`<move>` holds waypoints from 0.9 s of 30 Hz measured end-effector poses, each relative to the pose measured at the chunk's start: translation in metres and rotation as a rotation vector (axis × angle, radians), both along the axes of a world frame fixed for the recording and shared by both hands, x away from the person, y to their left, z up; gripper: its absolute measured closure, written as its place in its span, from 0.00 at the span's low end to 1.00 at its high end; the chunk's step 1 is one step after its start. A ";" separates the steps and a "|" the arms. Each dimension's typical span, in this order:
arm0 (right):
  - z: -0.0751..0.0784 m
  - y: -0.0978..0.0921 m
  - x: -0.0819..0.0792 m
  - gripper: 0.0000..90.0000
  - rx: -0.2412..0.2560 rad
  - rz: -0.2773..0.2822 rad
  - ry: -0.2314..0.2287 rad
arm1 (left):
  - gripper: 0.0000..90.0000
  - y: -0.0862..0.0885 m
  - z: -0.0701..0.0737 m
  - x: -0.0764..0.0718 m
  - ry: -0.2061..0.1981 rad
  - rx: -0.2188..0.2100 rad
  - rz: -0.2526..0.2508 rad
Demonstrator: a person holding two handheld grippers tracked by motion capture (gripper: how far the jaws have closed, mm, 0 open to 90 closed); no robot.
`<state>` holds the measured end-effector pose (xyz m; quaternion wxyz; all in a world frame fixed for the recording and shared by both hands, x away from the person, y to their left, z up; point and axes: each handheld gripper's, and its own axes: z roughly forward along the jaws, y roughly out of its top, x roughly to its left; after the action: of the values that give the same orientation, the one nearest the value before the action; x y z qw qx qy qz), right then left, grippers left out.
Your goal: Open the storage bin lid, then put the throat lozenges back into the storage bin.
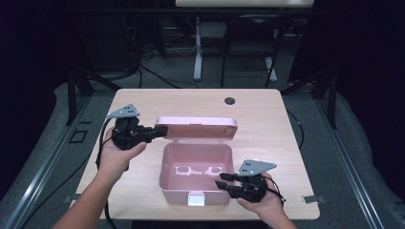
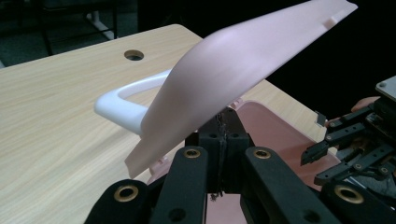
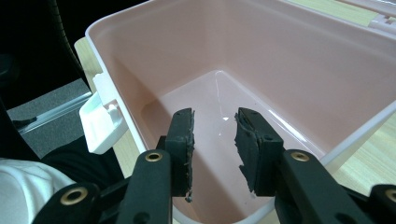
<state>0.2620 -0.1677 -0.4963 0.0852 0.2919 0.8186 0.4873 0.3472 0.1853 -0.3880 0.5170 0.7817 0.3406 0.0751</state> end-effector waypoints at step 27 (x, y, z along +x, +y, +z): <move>-0.001 0.000 0.000 0.73 0.006 -0.003 -0.002 | 1.00 0.007 -0.012 0.016 0.024 -0.002 0.051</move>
<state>0.2618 -0.1679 -0.4968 0.0860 0.2930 0.8165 0.4900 0.3637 0.1927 -0.3996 0.5117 0.7731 0.3665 0.0786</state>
